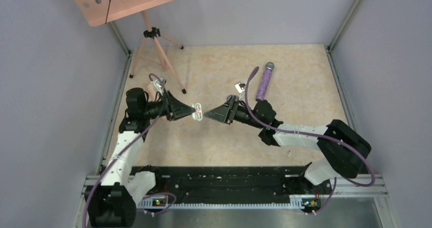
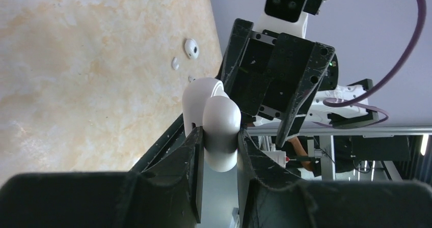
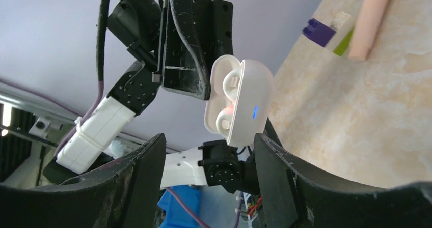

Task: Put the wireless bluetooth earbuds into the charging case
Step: Place the charging case at the center of the board.

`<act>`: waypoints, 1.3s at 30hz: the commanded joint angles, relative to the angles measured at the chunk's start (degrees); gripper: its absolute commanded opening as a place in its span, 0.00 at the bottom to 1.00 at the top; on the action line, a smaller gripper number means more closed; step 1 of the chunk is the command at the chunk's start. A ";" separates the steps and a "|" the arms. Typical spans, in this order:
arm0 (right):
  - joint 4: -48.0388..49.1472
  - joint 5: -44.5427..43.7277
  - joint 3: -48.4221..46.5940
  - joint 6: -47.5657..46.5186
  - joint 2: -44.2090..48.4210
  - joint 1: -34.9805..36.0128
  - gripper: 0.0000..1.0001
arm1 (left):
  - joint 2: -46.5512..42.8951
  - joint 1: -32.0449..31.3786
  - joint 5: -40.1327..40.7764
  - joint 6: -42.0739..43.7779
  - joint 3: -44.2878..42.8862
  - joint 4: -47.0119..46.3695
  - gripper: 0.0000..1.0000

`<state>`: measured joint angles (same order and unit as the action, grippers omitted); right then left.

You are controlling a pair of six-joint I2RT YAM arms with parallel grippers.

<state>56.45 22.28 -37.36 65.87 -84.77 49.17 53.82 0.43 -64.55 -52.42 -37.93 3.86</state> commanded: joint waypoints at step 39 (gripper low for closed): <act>-67.32 -36.67 9.70 -11.30 49.81 -13.49 0.63 | 58.25 -15.06 16.83 9.84 -17.86 -11.89 0.00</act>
<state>-12.12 -14.11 -24.88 55.48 -34.79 36.10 112.12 -14.35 -50.37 -47.57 -53.17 -12.82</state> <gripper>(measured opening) 0.633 0.290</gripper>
